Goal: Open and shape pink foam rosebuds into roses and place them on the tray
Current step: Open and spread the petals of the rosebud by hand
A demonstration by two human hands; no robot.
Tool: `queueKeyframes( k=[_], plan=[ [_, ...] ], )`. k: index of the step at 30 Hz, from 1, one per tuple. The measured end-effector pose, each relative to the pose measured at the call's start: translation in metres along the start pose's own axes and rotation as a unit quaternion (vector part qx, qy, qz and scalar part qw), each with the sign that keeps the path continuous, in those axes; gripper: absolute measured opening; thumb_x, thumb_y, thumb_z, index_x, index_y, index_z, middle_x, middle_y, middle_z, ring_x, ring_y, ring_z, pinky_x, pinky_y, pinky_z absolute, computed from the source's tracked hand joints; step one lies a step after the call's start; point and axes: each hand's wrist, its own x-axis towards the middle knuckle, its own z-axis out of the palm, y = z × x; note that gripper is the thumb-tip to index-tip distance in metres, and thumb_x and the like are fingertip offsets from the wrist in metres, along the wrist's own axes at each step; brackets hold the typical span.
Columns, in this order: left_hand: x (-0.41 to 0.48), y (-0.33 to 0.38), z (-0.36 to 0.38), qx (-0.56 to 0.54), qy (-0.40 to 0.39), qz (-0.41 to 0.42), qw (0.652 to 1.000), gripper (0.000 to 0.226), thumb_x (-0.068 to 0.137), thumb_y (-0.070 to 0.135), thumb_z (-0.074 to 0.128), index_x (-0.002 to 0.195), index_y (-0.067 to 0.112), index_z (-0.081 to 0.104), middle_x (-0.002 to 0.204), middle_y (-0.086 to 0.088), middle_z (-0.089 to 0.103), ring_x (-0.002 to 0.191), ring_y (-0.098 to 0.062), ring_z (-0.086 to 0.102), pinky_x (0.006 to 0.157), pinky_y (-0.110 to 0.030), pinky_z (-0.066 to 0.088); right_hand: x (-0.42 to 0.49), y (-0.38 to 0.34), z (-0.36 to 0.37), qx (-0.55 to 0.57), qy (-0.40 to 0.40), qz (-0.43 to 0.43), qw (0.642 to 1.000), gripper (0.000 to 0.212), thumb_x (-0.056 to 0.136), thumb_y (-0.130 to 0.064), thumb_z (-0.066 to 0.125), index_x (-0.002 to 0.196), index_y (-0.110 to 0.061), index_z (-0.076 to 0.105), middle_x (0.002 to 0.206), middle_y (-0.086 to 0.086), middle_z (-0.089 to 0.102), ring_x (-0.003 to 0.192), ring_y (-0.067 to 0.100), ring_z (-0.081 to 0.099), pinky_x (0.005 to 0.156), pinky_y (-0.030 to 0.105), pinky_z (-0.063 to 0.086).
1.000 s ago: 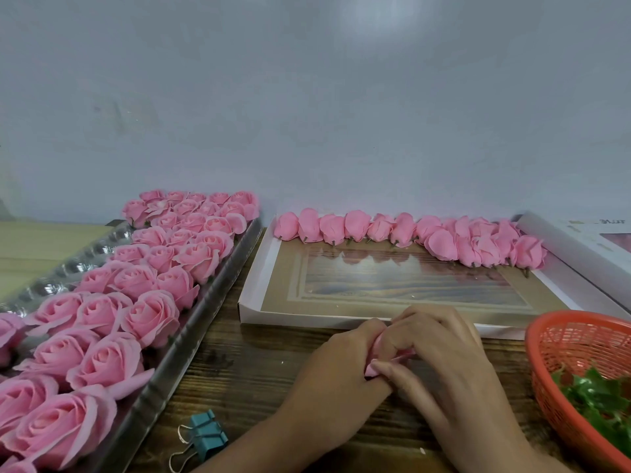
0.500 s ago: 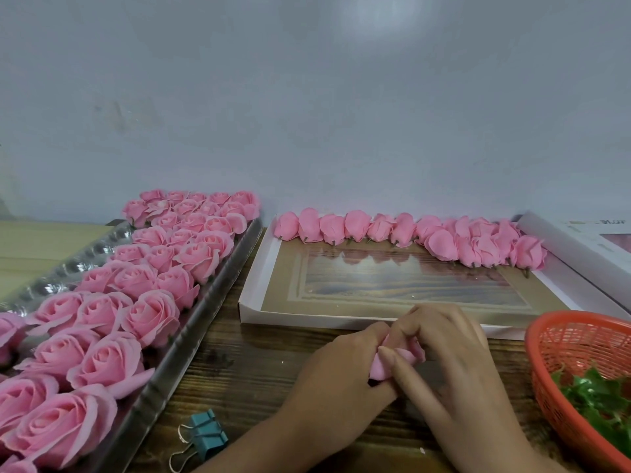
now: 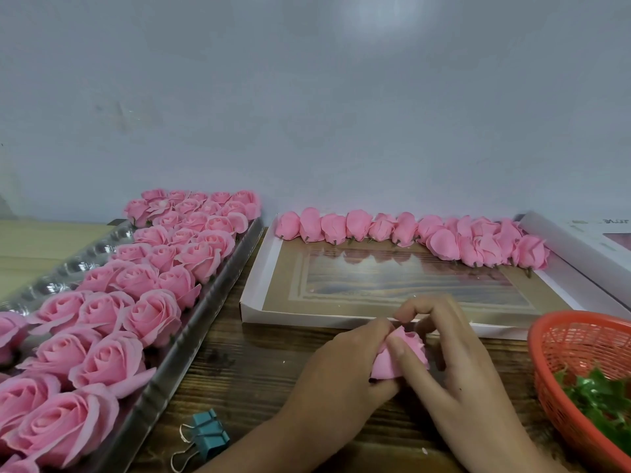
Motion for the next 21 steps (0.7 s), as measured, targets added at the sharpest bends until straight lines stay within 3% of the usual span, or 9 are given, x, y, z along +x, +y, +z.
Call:
queueKeyframes(
  k=[6, 13, 17, 21],
  plan=[
    [0.0, 0.0, -0.001, -0.002, 0.006, -0.017, 1.0, 0.025, 0.083, 0.032, 0.064, 0.103, 0.029, 0.049, 0.094, 0.013, 0.062, 0.085, -0.004, 0.058, 0.074, -0.033, 0.052, 0.001, 0.002, 0.002, 0.008, -0.024, 0.004, 1.0, 0.021, 0.089, -0.046, 0.051, 0.092, -0.026, 0.054, 0.089, -0.006, 0.053, 0.077, 0.013, 0.053, 0.064, 0.013, 0.037],
    [0.002, -0.008, 0.001, -0.068, 0.007, -0.045, 0.997, 0.02, 0.071, 0.045, 0.06, 0.087, 0.033, 0.056, 0.082, 0.017, 0.063, 0.078, -0.002, 0.062, 0.068, -0.026, 0.054, 0.003, -0.002, 0.0, 0.018, -0.049, -0.046, 0.998, 0.01, 0.089, -0.038, 0.056, 0.092, -0.029, 0.057, 0.094, -0.014, 0.052, 0.09, 0.005, 0.054, 0.075, 0.01, 0.038],
    [0.007, -0.013, 0.004, -0.069, 0.011, -0.028, 0.997, 0.01, 0.066, 0.048, 0.054, 0.071, 0.04, 0.051, 0.07, 0.031, 0.058, 0.072, 0.006, 0.059, 0.063, -0.009, 0.042, 0.004, -0.004, -0.001, 0.037, -0.071, -0.073, 0.994, 0.009, 0.088, -0.032, 0.061, 0.089, -0.024, 0.066, 0.1, -0.013, 0.055, 0.098, 0.009, 0.059, 0.082, 0.011, 0.04],
    [0.009, -0.014, 0.003, -0.092, 0.029, -0.017, 0.995, 0.007, 0.068, 0.041, 0.059, 0.074, 0.042, 0.056, 0.072, 0.027, 0.061, 0.074, 0.003, 0.062, 0.064, -0.009, 0.044, 0.005, -0.006, -0.001, 0.047, -0.066, -0.084, 0.993, 0.01, 0.087, -0.029, 0.064, 0.093, -0.022, 0.069, 0.107, -0.014, 0.06, 0.105, 0.01, 0.061, 0.087, 0.012, 0.042]
  ],
)
